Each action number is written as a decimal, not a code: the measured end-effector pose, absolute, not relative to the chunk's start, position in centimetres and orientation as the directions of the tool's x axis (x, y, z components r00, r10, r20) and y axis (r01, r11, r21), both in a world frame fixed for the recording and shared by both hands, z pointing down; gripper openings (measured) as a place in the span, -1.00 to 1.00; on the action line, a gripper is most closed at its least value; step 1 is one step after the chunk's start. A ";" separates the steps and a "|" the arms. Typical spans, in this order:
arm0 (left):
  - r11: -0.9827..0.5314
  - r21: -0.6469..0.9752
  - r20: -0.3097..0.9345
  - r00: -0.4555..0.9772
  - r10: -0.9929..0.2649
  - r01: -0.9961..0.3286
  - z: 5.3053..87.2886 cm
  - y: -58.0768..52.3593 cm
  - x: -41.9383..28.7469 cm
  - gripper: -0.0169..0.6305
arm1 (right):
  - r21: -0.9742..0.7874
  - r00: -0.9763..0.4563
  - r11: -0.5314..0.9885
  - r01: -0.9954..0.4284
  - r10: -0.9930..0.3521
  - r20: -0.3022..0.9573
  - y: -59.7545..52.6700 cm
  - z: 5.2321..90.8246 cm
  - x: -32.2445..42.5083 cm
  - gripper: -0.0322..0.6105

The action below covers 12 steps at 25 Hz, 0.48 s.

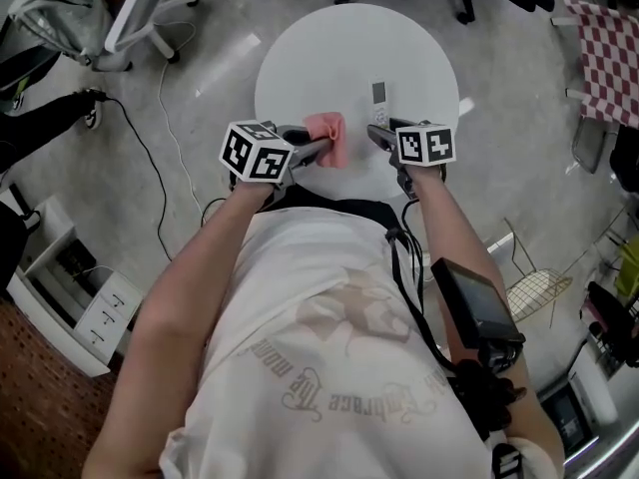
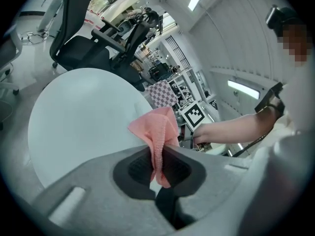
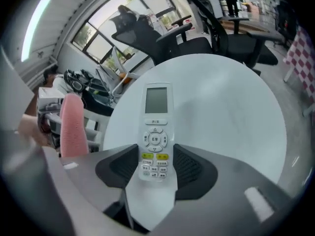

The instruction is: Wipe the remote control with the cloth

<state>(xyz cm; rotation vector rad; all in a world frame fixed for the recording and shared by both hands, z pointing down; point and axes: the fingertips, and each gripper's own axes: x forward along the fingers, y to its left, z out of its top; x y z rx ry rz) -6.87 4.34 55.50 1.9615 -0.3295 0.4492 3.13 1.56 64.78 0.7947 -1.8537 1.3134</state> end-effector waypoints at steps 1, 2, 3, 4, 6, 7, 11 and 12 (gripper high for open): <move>-0.409 0.806 0.454 0.890 -0.036 -0.427 55.6 4.4 -7.2 -0.89 | -0.464 -0.510 0.336 -0.820 -0.060 0.858 1.6 65.2 3.2 -0.18; -0.405 0.806 0.455 0.889 -0.043 -0.432 55.6 4.4 -7.5 -0.89 | -0.414 -0.465 0.383 -0.826 -0.046 0.884 1.7 65.6 3.3 -0.18; -0.402 0.805 0.457 0.888 -0.049 -0.437 55.6 4.5 -7.8 -0.89 | -0.366 -0.420 0.428 -0.827 -0.036 0.907 1.7 66.0 3.4 -0.18; -0.401 0.803 0.459 0.887 -0.055 -0.441 55.6 4.5 -8.0 -0.89 | -0.324 -0.380 0.463 -0.825 -0.031 0.924 1.7 66.2 3.7 -0.18; -0.404 0.798 0.465 0.883 -0.059 -0.447 55.4 4.7 -8.1 -0.89 | -0.263 -0.319 0.500 -0.825 -0.029 0.947 1.8 66.5 4.1 -0.18; -0.408 0.795 0.468 0.882 -0.060 -0.450 55.4 4.8 -8.2 -0.89 | -0.236 -0.292 0.509 -0.827 -0.031 0.956 1.8 66.5 4.4 -0.18; -0.419 0.787 0.474 0.878 -0.060 -0.453 55.2 4.8 -8.0 -0.89 | -0.152 -0.212 0.535 -0.831 -0.053 0.976 1.4 66.8 5.4 -0.17; -0.422 0.785 0.475 0.878 -0.059 -0.453 55.2 4.8 -8.0 -0.89 | -0.142 -0.207 0.543 -0.828 -0.059 0.977 1.4 66.8 5.5 -0.17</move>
